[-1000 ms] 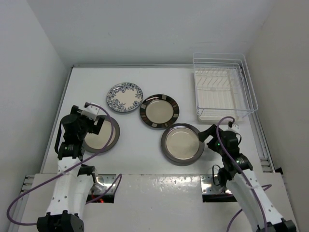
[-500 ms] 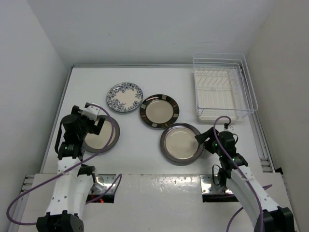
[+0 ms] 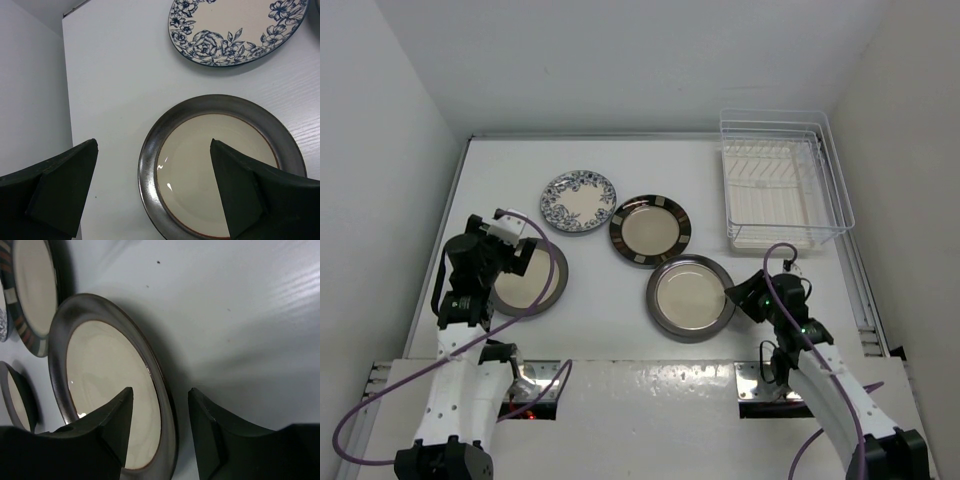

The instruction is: Load the plates into the dish rack

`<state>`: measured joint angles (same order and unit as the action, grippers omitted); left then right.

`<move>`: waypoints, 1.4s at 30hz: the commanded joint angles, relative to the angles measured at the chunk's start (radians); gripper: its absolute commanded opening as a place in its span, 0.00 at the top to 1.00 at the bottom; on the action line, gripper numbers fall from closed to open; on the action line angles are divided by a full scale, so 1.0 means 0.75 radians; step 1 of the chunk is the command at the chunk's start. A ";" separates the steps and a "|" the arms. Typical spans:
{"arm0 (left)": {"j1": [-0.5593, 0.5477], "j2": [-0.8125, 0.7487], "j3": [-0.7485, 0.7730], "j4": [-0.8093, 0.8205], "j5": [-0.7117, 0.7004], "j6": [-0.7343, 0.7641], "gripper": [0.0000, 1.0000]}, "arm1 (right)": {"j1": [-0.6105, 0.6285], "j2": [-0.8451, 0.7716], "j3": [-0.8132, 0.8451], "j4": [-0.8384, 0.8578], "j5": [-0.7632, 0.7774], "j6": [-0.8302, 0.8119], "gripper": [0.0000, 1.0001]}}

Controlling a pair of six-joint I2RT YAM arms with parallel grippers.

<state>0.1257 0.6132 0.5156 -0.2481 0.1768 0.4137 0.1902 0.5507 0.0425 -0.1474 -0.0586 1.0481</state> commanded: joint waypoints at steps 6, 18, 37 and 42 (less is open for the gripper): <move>-0.010 0.021 0.100 0.000 0.020 -0.014 0.00 | -0.002 -0.065 -0.339 -0.023 -0.100 0.022 0.44; 0.014 0.115 0.213 -0.037 0.079 -0.014 0.00 | -0.002 0.258 -0.370 0.207 -0.165 0.065 0.52; 0.014 0.180 0.280 -0.090 0.067 -0.001 0.00 | 0.000 0.366 -0.464 0.389 -0.204 0.122 0.92; 0.014 0.168 0.280 -0.090 0.067 -0.001 0.00 | 0.002 0.315 -0.441 0.383 -0.257 0.085 1.00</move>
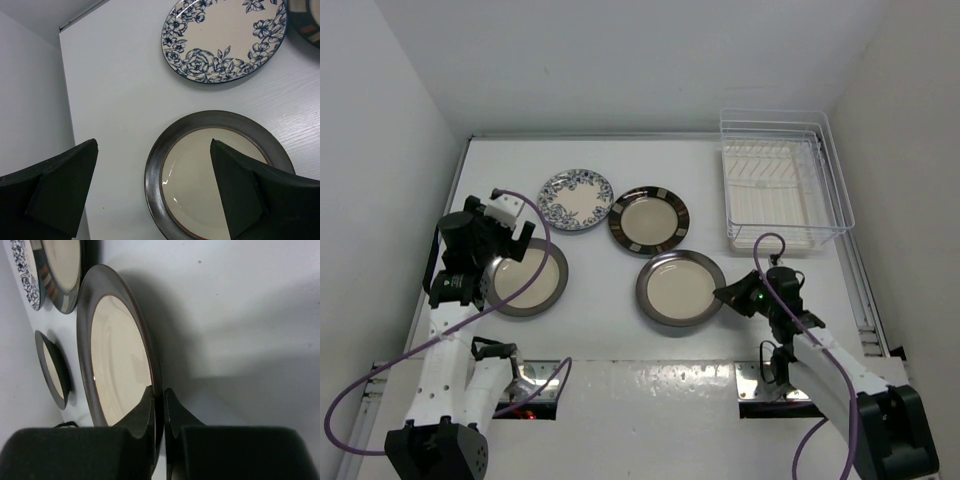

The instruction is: Load the plates into the dish rack

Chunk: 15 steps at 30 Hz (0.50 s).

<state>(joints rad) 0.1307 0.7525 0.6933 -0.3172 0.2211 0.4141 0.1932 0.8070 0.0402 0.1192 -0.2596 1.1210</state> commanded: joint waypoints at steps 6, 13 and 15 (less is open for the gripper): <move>0.008 -0.030 0.043 0.002 0.008 0.010 0.00 | 0.025 -0.227 -0.261 -0.252 -0.059 -0.222 1.00; 0.008 -0.030 0.031 0.002 0.008 0.010 0.00 | 0.055 -0.430 0.029 -0.506 -0.002 -0.357 1.00; 0.008 -0.030 0.031 0.002 0.008 0.010 0.00 | 0.057 -0.424 0.081 -0.537 0.013 -0.413 1.00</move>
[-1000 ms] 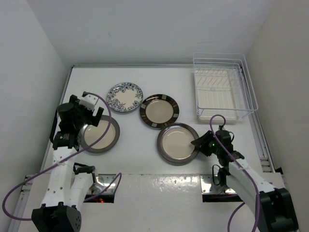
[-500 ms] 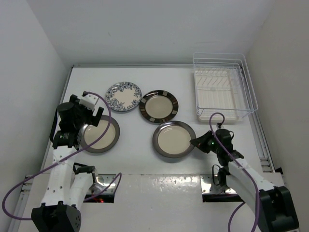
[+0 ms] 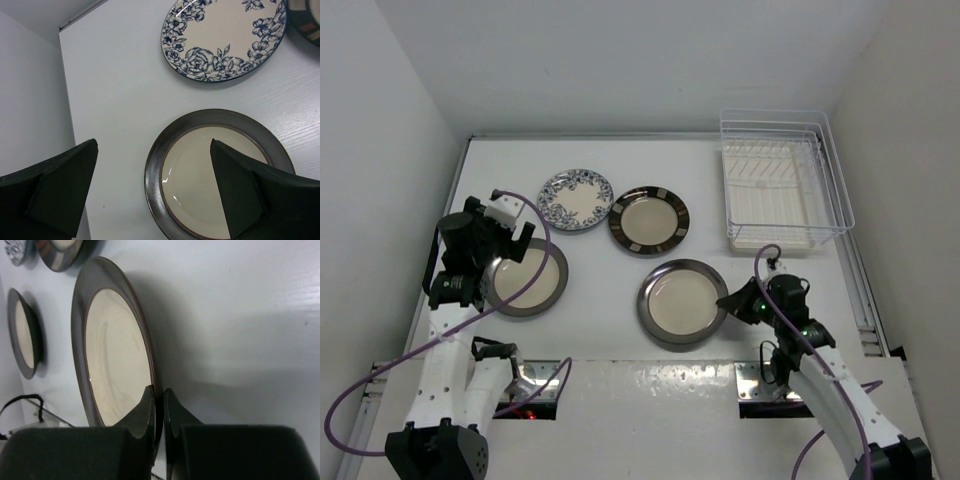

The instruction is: Load the plates into the dish rack

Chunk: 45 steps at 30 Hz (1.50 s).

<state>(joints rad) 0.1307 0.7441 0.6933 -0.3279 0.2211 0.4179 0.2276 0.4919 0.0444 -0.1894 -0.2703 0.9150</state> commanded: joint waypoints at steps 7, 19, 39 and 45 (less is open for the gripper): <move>0.008 -0.031 0.031 0.016 0.008 -0.019 0.00 | 0.026 0.146 0.407 -0.208 0.043 -0.310 1.00; 0.008 -0.031 0.006 0.016 -0.019 -0.019 0.00 | 0.193 0.254 0.671 -0.183 0.207 -0.418 1.00; 0.008 -0.031 -0.018 0.016 -0.031 -0.032 0.00 | 0.365 0.671 1.323 0.013 0.444 -0.823 1.00; 0.008 -0.043 -0.045 0.016 -0.031 -0.046 0.00 | 0.235 0.894 1.638 0.122 0.467 -0.970 1.00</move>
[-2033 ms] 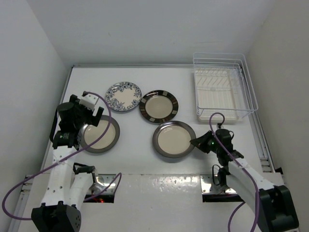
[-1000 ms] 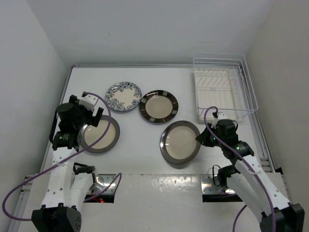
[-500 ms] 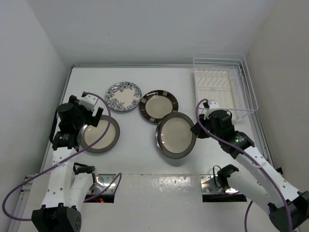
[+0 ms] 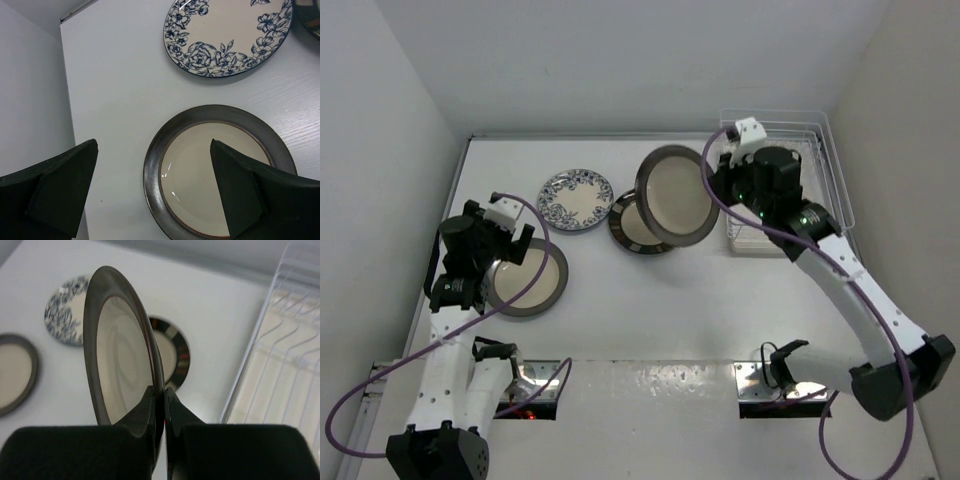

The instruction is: Load the plates into the dish rack

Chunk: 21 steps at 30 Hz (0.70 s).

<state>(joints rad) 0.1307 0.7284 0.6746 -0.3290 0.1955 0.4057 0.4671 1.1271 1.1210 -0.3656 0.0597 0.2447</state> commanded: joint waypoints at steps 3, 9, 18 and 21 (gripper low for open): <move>0.008 -0.022 -0.032 0.017 0.015 -0.046 0.00 | -0.183 0.162 0.330 0.448 0.004 -0.091 1.00; 0.020 -0.022 -0.045 0.017 -0.009 -0.046 0.00 | -0.352 0.326 0.516 0.575 0.086 -0.118 1.00; 0.047 -0.022 -0.081 0.017 0.003 -0.060 0.00 | -0.677 0.448 0.683 0.635 0.115 -0.224 1.00; 0.059 -0.010 -0.081 0.017 0.003 -0.060 0.00 | -0.796 0.481 0.712 0.596 0.078 -0.283 1.00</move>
<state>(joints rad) 0.1585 0.7246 0.6159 -0.3313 0.1947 0.3794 -0.0544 1.5135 1.5543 -0.1421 0.1276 0.0639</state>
